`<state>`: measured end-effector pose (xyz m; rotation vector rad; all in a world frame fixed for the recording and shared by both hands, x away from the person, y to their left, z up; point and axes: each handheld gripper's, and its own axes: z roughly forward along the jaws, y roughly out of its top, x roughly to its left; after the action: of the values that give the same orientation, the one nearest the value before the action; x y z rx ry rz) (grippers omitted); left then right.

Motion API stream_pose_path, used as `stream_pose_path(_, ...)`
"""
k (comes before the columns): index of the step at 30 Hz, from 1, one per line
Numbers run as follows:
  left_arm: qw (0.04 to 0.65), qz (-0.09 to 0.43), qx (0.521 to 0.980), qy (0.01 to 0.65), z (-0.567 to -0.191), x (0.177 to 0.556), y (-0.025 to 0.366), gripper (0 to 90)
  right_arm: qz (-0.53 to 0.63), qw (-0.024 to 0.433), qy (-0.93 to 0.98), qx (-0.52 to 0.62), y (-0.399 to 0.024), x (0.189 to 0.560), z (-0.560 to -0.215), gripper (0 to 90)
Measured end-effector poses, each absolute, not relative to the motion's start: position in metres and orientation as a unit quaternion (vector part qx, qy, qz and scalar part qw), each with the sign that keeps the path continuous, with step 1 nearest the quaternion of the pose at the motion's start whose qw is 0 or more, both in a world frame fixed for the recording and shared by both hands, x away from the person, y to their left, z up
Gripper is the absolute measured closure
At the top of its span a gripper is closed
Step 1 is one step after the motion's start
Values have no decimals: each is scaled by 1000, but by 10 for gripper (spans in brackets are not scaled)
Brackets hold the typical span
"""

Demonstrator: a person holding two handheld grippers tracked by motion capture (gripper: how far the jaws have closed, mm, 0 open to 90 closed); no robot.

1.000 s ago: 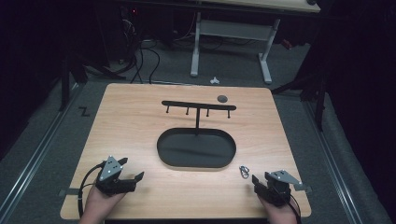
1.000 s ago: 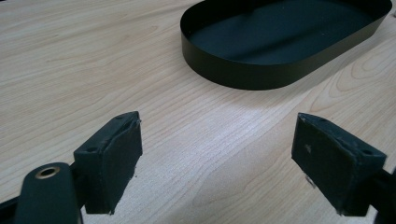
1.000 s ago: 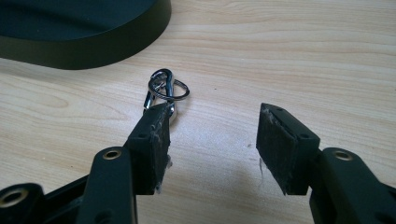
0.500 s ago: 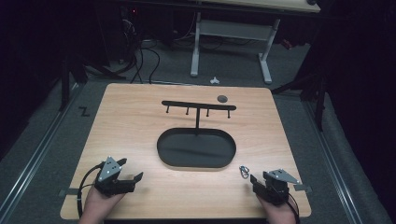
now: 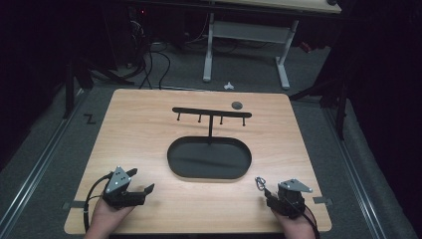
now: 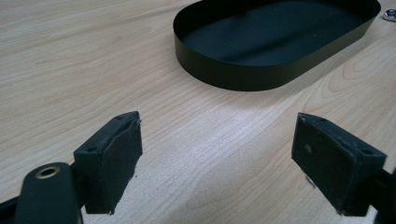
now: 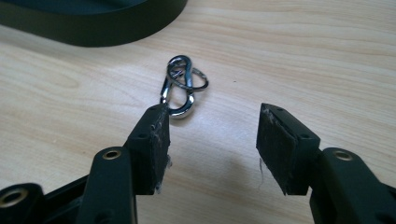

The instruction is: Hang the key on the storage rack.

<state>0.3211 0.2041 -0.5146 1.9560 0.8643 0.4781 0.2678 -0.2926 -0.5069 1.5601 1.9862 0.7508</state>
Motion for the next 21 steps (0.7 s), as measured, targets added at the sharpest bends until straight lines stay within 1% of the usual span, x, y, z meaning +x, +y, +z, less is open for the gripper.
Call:
stream_pose_path(14, 455, 197, 796, 348, -513, 319, 202, 167, 260, 218, 757, 558, -283, 266, -505, 441)
stream_pose_path(21, 454, 194, 797, 348, -514, 320, 200, 167, 242, 180, 767, 566, -281, 269, -500, 422)
